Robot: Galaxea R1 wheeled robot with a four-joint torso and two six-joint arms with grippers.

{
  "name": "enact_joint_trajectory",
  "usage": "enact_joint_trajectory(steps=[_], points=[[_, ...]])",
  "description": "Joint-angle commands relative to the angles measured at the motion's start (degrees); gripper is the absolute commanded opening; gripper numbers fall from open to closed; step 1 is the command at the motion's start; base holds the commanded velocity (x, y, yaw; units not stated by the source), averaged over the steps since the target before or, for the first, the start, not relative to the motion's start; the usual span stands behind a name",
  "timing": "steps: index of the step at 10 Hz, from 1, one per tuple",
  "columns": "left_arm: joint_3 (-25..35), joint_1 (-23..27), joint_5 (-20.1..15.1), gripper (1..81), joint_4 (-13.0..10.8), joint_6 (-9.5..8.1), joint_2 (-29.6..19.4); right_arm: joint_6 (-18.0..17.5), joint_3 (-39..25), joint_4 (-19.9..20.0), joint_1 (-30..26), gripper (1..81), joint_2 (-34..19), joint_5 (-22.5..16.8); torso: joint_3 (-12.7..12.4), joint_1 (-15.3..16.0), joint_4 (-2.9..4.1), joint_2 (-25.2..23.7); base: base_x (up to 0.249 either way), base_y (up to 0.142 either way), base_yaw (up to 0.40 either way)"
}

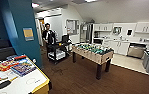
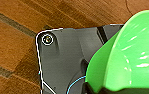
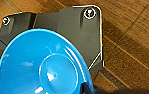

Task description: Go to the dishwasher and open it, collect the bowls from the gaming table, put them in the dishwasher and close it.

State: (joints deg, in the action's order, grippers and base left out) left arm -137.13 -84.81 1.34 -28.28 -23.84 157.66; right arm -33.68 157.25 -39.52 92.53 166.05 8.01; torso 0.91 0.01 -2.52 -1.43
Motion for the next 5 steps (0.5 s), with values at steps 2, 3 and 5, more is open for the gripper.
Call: enact_joint_trajectory(steps=[2,3,5], points=[[-2.8,3.0,-2.1,1.0,0.3,0.03,0.7,0.2,0.5,-0.9,-2.1,1.0,-0.8,-2.0,0.0,0.0,0.00,0.0,0.000,0.000,-0.400],[-3.1,3.1,-2.1,1.0,0.3,0.03,0.9,0.2,0.5,-1.2,-2.2,1.0,-0.8,-2.0,0.0,0.0,0.00,0.0,0.000,0.000,-0.400],[-3.0,3.1,-2.1,1.0,0.3,0.03,0.8,0.1,0.6,-1.2,-2.2,1.0,-0.6,-2.0,0.0,0.0,0.00,0.0,0.000,0.000,-0.400]])
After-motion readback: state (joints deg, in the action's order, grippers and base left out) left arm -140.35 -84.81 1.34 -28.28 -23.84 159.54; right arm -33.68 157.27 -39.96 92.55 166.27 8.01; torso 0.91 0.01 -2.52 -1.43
